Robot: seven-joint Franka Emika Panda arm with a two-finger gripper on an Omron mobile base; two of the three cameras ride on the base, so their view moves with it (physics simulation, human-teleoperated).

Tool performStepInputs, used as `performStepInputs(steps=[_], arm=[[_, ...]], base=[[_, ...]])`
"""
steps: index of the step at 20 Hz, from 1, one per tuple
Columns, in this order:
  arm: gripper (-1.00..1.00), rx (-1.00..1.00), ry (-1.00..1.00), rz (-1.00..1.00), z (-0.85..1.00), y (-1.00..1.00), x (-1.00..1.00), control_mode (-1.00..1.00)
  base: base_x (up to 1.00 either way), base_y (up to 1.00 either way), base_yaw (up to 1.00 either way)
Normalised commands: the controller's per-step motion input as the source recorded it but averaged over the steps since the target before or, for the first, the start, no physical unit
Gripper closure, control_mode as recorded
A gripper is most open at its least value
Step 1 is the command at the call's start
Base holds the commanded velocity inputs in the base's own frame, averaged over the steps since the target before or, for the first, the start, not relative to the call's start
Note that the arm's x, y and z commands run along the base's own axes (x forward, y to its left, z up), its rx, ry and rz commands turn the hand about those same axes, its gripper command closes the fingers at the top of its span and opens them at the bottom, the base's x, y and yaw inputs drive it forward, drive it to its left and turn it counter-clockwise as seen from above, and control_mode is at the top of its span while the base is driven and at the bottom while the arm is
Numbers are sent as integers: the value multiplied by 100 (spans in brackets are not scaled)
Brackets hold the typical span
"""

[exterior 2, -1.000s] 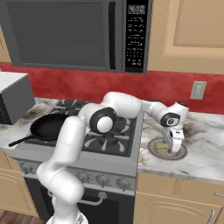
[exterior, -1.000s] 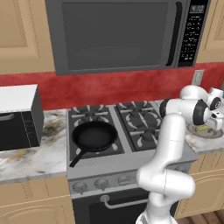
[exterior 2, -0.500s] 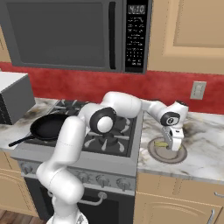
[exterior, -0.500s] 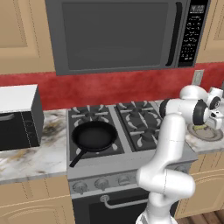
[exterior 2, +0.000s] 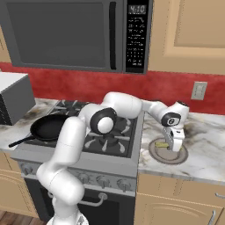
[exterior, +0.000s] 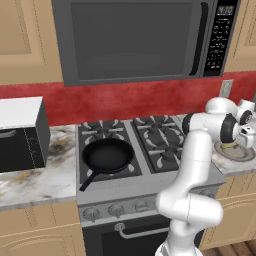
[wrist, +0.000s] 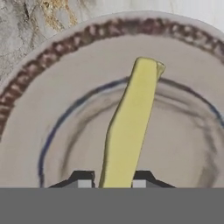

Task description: Pick up the butter stick and place it in the pan. Then turn on the burner for the pan.

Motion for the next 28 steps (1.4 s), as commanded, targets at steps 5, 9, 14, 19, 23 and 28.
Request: performStepInputs(steps=[5,9,14,19,23,28], arm=[[100,0,-2,5,15,0,-27,-100],[100,0,-13,6,39,0,-42,-100],[100,0,-14,8,37,15,-34,-100],[100,-1,-6,11,24,42,-31,-100],[100,-4,-1,12,21,58,-30,-100],[100,-8,-2,10,8,61,-32,-100]], base=[[0,0,0],[0,0,0],[0,0,0],[0,0,0],[0,0,0],[0,0,0]])
